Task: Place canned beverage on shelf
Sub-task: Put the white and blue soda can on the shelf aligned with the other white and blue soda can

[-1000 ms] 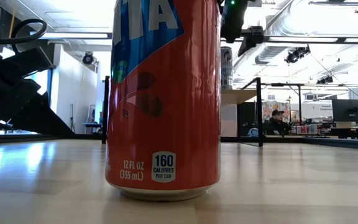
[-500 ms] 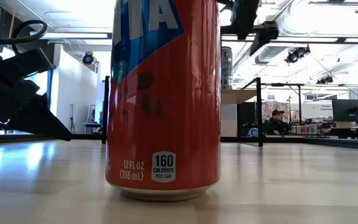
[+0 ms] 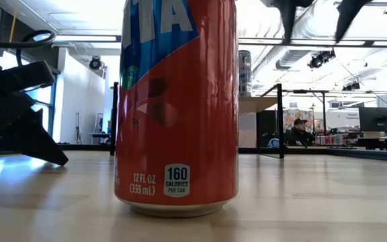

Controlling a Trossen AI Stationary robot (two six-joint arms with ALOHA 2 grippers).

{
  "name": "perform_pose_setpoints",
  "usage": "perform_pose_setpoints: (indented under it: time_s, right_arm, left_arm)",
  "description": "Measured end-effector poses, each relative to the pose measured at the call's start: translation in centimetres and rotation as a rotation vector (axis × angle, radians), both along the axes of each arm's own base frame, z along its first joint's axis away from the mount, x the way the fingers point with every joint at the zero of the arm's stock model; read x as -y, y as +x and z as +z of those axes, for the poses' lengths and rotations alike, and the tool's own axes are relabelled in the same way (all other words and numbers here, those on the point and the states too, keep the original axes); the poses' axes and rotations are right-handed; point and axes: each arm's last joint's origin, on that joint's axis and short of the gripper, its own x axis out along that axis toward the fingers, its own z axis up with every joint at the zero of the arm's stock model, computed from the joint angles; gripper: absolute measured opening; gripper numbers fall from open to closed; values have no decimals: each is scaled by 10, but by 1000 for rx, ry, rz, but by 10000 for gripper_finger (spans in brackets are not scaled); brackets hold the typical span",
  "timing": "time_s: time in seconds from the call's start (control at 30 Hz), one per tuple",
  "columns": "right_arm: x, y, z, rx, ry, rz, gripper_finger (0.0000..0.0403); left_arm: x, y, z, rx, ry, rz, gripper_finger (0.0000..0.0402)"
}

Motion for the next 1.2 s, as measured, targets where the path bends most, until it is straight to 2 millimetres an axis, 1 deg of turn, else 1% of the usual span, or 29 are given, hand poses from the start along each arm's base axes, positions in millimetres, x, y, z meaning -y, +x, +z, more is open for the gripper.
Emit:
perform_pose_setpoints:
  time_s: [0.07, 0.17, 0.27, 0.4, 0.5, 0.67, 0.8, 0.93, 1.03, 1.2]
  right_arm:
    - [-12, -4, 2, 0, 109, 8, 400]
    - [-34, -9, 2, -11, 206, -19, 400]
    - [-57, -15, 0, -21, 230, -59, 400]
    - [-85, -26, -3, -8, 209, -132, 400]
    - [-100, -31, -6, 12, 203, -242, 400]
    - [-110, -37, -7, 23, 224, -410, 400]
    - [-111, -38, -10, 1, 220, -382, 400]
    - [-110, -42, -31, -105, 203, -403, 400]
    - [-111, -44, -41, -168, 231, -442, 400]
    - [-126, -41, -44, -113, 334, -388, 400]
  left_arm:
    - [0, 0, 0, 1, -4, 0, 400]
    - [0, 0, 0, 1, -5, 0, 400]
    - [0, 0, 0, 1, -5, 0, 400]
    - [0, 0, 0, 1, -5, -1, 400]
    - [1, 1, 0, 6, -11, -1, 400]
    - [2, 2, 0, 17, -21, -2, 400]
    - [2, 2, 0, 17, -21, -2, 400]
    - [2, 2, 0, 17, -21, -2, 400]
    - [2, 2, 0, 17, -21, -2, 400]
    - [2, 2, 0, 17, -20, -2, 400]
